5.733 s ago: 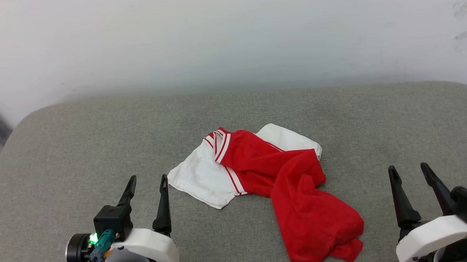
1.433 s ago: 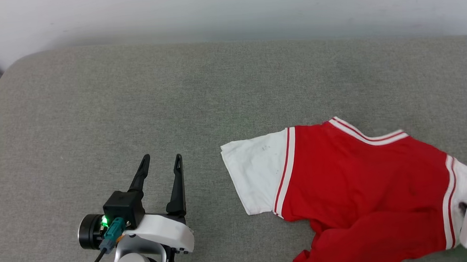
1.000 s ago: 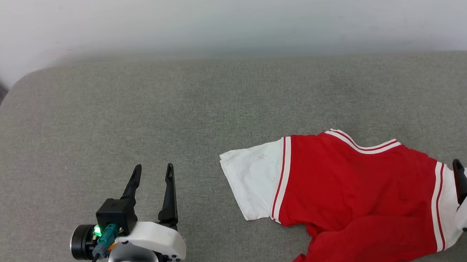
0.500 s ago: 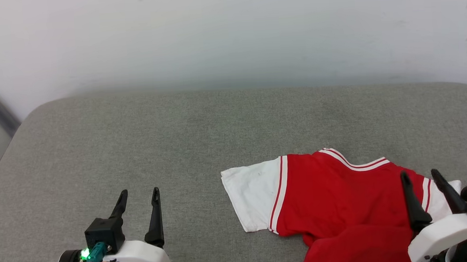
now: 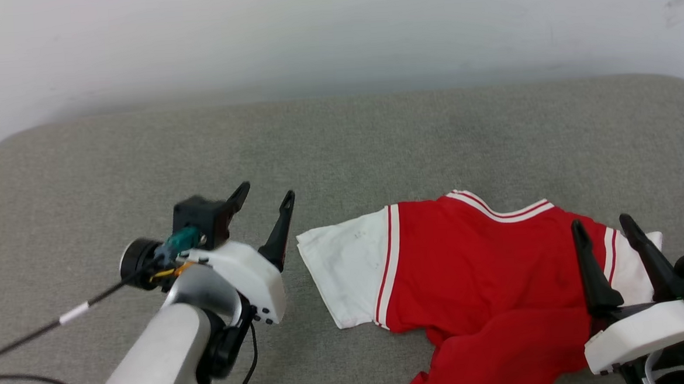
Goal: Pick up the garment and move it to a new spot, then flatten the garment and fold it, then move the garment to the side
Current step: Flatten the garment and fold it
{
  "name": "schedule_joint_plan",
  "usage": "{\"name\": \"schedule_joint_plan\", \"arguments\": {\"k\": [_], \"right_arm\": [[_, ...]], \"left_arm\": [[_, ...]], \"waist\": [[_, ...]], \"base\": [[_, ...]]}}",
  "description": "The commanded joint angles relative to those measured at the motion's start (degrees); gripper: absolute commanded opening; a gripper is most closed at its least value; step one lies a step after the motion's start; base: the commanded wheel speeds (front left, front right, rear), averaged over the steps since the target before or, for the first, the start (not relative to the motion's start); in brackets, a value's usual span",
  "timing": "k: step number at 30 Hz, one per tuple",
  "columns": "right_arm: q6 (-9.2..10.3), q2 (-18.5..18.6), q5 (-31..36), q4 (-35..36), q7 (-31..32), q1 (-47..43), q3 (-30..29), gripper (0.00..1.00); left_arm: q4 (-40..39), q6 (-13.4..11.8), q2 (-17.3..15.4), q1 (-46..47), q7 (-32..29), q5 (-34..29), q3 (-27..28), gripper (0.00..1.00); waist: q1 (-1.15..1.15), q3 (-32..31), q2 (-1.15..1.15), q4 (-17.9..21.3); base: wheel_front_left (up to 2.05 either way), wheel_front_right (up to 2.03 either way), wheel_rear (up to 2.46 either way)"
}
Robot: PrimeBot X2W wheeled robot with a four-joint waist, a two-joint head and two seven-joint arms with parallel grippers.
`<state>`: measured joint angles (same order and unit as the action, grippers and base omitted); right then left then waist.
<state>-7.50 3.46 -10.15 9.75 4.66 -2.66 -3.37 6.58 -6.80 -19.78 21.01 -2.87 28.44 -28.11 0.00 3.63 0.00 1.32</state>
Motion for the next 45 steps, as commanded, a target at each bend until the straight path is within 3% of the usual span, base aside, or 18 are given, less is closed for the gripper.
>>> {"name": "schedule_joint_plan", "arguments": {"k": [1, 6, 12, 20, 21, 23, 24, 34, 41, 45], "right_arm": [[0.02, -0.28, -0.22, 0.62, -0.16, 1.24, 0.11, 1.00], [0.02, -0.40, -0.53, 1.19, -0.62, 3.30, 0.85, 1.00], [0.02, -0.53, -1.22, -0.04, -1.85, 5.10, 1.69, 1.00], [0.02, -0.62, -2.35, -2.48, -2.54, 5.79, 1.94, 1.00], [0.01, -0.63, -2.59, -2.61, -2.73, 5.91, 1.99, 1.00], [0.02, -0.65, -2.67, -3.19, -2.53, 5.91, 1.90, 1.00], [0.02, -0.65, -2.70, -3.38, -2.61, 5.96, 1.85, 1.00], [0.02, -0.67, -2.76, -4.91, -1.13, 3.97, -0.29, 1.00], [0.02, -0.63, -3.86, -6.45, 2.38, 2.38, -3.44, 1.00], [0.02, 0.29, -5.33, -9.55, 6.53, 3.16, -6.72, 1.00]], "left_arm": [[0.84, 0.90, -0.27, 2.00, -1.59, 0.26, -0.48, 1.00], [6.33, 4.83, -0.59, 10.30, -14.87, 2.52, -3.32, 1.00], [13.88, 6.90, -1.04, 14.67, -29.86, 5.13, -6.45, 1.00], [23.13, 8.50, -0.03, 13.75, -41.86, 6.53, -11.20, 1.00], [23.75, 8.83, 0.62, 13.42, -42.43, 6.87, -11.77, 0.72], [24.36, 9.11, 1.67, 13.46, -41.09, 6.54, -12.23, 0.12], [24.65, 8.86, 2.33, 13.33, -40.09, 6.64, -12.07, 0.00], [23.53, 4.61, 1.92, 12.00, -24.16, 4.56, -8.25, 0.00], [16.65, -0.25, -0.69, 6.66, -12.32, 3.70, -3.93, 0.00], [11.38, -2.95, -2.45, 3.11, -8.78, 3.62, -1.86, 0.00]], "waist": [[0.00, 2.66, 0.00, 1.74], [0.00, 6.91, 0.00, 3.78], [0.00, 10.39, 0.00, 5.95], [0.00, 11.86, 0.00, 7.38], [0.00, 11.92, 0.00, 7.43], [0.00, 11.83, 0.00, 7.55], [0.00, 11.72, 0.00, 7.54], [0.00, 6.62, 0.00, 5.62], [0.00, 2.82, 0.00, 2.80], [0.00, 1.43, 0.00, 1.24]], "base": [[0.00, 0.00, 0.00], [0.00, 0.00, 0.00], [0.00, 0.00, 0.00], [0.00, 0.00, 0.00], [0.00, 0.00, 0.00], [0.00, 0.00, 0.00], [0.00, 0.00, 0.00], [0.00, 0.00, 0.00], [0.00, 0.00, 0.00], [0.00, 0.00, 0.00]]}}
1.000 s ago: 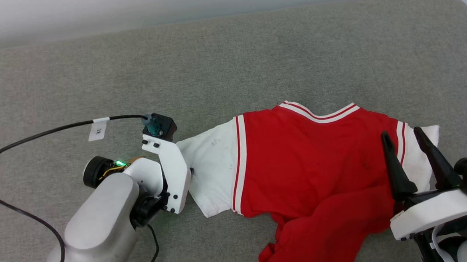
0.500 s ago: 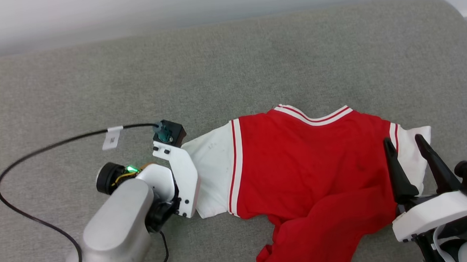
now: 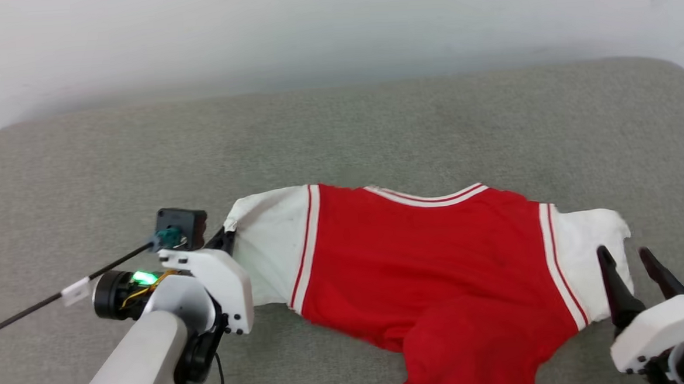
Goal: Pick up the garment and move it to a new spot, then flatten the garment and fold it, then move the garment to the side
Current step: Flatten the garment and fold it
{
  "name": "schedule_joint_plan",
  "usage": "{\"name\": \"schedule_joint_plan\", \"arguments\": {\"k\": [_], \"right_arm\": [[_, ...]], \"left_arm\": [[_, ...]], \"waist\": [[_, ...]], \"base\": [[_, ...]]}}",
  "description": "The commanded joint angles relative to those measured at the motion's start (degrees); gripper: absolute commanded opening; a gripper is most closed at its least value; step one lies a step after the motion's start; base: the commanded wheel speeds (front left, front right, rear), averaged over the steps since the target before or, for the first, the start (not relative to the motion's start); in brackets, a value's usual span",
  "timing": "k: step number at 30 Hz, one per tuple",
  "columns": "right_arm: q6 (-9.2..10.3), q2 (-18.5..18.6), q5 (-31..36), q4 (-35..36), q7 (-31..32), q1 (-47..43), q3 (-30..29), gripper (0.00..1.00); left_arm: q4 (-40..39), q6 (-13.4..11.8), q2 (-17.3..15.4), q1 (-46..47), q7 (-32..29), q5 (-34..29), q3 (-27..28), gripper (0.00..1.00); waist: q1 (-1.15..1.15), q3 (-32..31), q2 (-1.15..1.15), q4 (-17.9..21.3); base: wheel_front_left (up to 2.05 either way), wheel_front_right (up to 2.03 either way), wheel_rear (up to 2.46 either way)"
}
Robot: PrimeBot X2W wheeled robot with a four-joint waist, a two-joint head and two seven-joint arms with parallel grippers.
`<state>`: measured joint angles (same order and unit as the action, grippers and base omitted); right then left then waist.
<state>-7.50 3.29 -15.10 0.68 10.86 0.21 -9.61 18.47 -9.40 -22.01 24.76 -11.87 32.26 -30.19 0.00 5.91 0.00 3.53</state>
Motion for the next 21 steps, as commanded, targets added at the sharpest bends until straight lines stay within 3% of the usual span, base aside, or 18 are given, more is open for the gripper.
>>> {"name": "schedule_joint_plan", "arguments": {"k": [1, 7, 14, 21], "right_arm": [[0.02, 1.24, -0.73, -1.61, 1.67, 0.89, -1.54, 1.00], [0.02, 6.18, -4.27, -11.95, 13.34, 6.50, -6.68, 1.00], [0.01, 11.73, -5.01, -23.47, 26.32, 17.32, -6.65, 1.00], [0.01, 12.83, -3.80, -31.97, 30.76, 24.58, -6.90, 1.00]], "left_arm": [[-1.95, -0.94, -0.76, -1.67, 0.70, -0.15, 0.62, 0.00], [-11.54, -3.56, -2.97, -5.62, 1.15, -0.77, 1.40, 0.00], [-18.33, -4.68, -3.39, -4.08, 0.75, -1.96, 1.04, 0.00], [-20.08, -4.80, -2.70, -2.49, 1.09, -2.68, 0.55, 0.00]], "waist": [[0.00, -1.06, 0.00, -1.31], [0.00, -0.39, 0.00, -3.63], [0.00, 4.52, 0.00, -6.10], [0.00, 8.49, 0.00, -7.47]], "base": [[0.00, 0.00, 0.00], [0.00, 0.00, 0.00], [0.00, 0.00, 0.00], [0.00, 0.00, 0.00]]}}
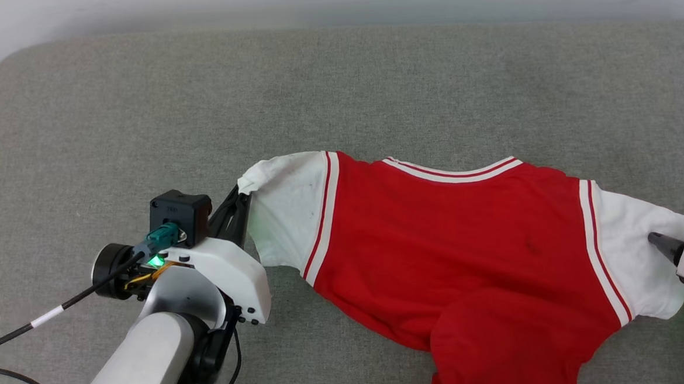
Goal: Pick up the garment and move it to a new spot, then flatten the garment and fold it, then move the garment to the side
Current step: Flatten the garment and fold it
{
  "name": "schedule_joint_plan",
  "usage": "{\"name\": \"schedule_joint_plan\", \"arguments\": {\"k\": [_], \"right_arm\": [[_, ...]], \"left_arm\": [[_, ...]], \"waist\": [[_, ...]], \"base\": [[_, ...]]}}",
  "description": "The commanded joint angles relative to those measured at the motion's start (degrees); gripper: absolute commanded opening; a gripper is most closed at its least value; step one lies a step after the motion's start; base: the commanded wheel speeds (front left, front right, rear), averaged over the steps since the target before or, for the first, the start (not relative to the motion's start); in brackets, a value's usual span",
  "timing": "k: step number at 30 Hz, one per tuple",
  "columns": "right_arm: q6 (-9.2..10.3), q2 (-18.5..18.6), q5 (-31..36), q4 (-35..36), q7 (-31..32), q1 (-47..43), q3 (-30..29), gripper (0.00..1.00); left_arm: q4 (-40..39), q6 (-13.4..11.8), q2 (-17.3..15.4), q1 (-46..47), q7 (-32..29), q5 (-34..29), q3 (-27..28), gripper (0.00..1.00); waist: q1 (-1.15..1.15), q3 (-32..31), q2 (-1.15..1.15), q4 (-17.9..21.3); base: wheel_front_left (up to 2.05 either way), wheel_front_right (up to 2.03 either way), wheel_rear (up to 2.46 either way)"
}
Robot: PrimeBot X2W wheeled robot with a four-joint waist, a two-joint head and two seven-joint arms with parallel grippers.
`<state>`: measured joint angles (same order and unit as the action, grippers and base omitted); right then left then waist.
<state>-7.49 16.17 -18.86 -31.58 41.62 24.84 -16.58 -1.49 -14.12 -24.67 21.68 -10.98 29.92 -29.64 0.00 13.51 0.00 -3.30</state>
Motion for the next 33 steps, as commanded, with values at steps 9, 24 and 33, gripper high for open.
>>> {"name": "schedule_joint_plan", "arguments": {"k": [9, 24, 33], "right_arm": [[-0.05, -1.41, -1.64, -7.55, 3.52, 2.43, 3.67, 0.00], [0.01, 3.30, 1.47, 3.41, -10.54, 12.23, 12.99, 0.00], [0.01, 2.60, 2.55, 0.68, -17.42, 26.42, 15.65, 0.00]], "left_arm": [[1.25, -0.08, 0.25, 0.50, 1.24, 0.57, 0.43, 0.00], [7.05, 1.47, -0.51, 9.00, 8.08, 1.64, 5.97, 0.00], [20.45, 6.23, 1.38, 27.14, 13.20, 1.03, 7.61, 0.00]], "waist": [[0.00, 1.31, 0.00, -0.35], [0.00, -7.11, 0.00, 3.32], [0.00, -4.83, 0.00, 5.02]], "base": [[0.00, 0.00, 0.00], [0.00, 0.00, 0.00], [0.00, 0.00, 0.00]]}}
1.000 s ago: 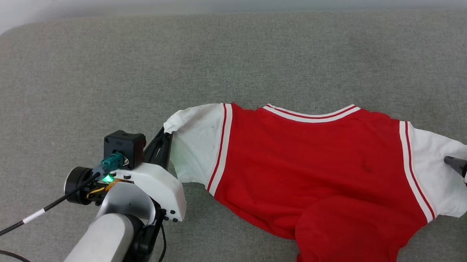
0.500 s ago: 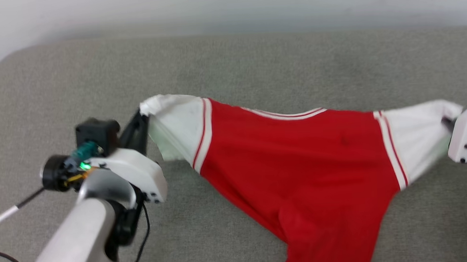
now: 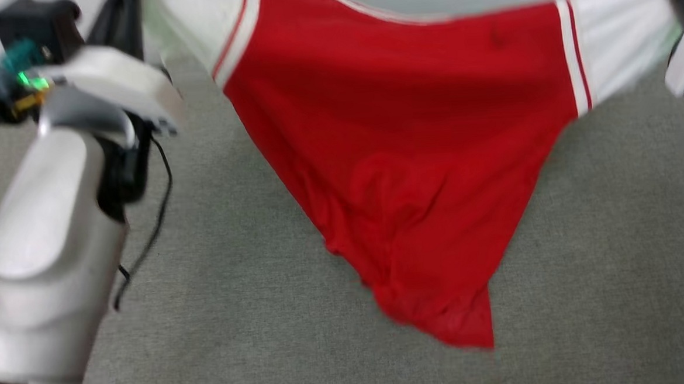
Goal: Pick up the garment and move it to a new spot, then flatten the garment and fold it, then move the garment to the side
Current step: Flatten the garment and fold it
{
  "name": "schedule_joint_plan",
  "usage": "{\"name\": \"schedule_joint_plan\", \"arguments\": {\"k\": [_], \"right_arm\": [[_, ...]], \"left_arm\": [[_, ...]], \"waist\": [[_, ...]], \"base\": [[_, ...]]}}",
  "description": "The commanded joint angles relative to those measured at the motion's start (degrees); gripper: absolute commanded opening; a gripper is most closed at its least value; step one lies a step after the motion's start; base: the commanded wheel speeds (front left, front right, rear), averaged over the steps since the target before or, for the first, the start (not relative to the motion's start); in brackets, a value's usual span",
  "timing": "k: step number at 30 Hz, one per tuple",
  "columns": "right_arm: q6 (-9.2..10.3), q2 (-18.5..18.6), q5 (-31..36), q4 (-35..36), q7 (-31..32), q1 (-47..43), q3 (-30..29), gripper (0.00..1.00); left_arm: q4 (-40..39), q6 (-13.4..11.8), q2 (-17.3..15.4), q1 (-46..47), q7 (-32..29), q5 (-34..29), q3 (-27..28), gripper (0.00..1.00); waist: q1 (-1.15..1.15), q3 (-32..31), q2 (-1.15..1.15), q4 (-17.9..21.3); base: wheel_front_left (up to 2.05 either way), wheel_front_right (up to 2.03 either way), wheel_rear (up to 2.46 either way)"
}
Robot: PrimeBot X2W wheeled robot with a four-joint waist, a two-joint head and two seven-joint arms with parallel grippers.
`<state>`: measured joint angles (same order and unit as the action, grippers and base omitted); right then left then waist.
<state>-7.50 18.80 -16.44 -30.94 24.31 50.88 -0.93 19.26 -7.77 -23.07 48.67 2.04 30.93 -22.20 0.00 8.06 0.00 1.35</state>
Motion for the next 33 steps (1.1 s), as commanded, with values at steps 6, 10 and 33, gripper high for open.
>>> {"name": "schedule_joint_plan", "arguments": {"k": [6, 10, 33], "right_arm": [[0.02, -0.58, 1.78, -2.54, -6.39, 12.91, 1.77, 0.00], [0.02, -0.65, 3.31, -3.96, -11.05, 21.49, 2.61, 0.00], [0.02, -3.19, -1.50, -21.03, -22.24, 39.53, 16.23, 0.00]], "left_arm": [[9.56, 2.67, 0.53, 14.67, 3.11, -1.47, 0.67, 0.00], [14.60, 4.20, 0.56, 24.49, 5.69, -2.88, 0.82, 0.00], [37.03, 10.40, 5.32, 39.31, 11.85, -1.65, 0.37, 0.00]], "waist": [[0.00, 5.88, 0.00, 1.19], [0.00, 9.82, 0.00, 1.57], [0.00, 22.04, 0.00, 2.29]], "base": [[0.00, 0.00, 0.00], [0.00, 0.00, 0.00], [0.00, 0.00, 0.00]]}}
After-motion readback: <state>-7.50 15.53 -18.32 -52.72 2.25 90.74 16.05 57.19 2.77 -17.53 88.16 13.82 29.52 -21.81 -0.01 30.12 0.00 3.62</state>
